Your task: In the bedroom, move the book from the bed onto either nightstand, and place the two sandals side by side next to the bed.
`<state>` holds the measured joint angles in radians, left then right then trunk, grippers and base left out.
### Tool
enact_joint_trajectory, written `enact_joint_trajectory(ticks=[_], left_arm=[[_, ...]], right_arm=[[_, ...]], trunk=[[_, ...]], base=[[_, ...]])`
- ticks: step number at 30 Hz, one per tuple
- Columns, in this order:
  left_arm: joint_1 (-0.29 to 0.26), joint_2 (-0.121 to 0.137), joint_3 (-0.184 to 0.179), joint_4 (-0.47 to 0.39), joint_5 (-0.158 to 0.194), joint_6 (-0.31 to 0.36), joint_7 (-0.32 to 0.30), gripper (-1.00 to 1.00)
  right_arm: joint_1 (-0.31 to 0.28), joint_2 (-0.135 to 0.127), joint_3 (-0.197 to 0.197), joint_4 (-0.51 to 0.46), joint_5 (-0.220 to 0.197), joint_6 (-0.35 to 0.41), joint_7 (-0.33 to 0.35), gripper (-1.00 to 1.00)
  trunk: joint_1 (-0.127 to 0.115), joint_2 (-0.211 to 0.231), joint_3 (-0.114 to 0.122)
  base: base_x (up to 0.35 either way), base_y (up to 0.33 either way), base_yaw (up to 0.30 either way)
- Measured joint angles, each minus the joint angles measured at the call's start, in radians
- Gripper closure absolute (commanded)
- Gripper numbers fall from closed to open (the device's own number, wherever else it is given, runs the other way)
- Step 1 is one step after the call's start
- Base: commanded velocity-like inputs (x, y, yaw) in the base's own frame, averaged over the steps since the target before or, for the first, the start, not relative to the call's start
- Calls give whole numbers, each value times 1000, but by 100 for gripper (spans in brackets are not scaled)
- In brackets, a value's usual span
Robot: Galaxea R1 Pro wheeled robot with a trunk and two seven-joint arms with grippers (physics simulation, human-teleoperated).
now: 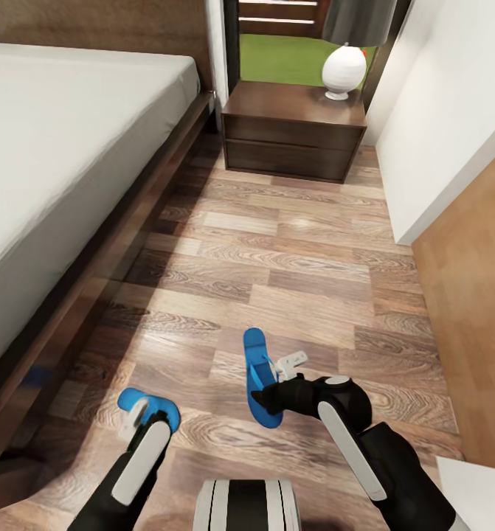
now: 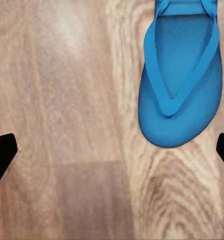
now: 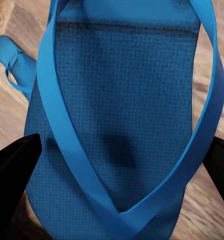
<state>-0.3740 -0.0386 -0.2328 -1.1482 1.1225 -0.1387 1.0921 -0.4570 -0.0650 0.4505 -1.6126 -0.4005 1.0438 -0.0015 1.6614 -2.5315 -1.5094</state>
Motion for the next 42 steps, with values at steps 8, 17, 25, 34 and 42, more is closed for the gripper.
enact_joint_trajectory(ticks=[8, 17, 25, 34, 42], left_arm=[[76, 24, -3, -63, -51, 9, 8, -100], [136, 102, -6, -131, -67, 97, 25, -100], [167, 147, -7, -136, -63, 169, 19, -100], [220, 187, -2, -121, -63, 323, -88, -100], [280, 221, 2, -120, -53, 333, -157, -100]], right_arm=[[-2, -1, 2, 2, 0, 0, 1, 100], [-2, -3, 3, 2, 0, 0, 1, 100], [-1, -2, 25, 2, 0, 0, 1, 100], [-4, 7, 46, 33, 2, 0, 1, 100], [-13, 8, 48, 85, 3, 0, 2, 100]], trunk=[[0, 0, 0], [0, 0, 0], [0, 0, 0], [0, 0, 0], [0, 0, 0]], base=[[0, 0, 214], [0, 0, 276], [0, 0, 283], [0, 0, 284], [0, 0, 284]])
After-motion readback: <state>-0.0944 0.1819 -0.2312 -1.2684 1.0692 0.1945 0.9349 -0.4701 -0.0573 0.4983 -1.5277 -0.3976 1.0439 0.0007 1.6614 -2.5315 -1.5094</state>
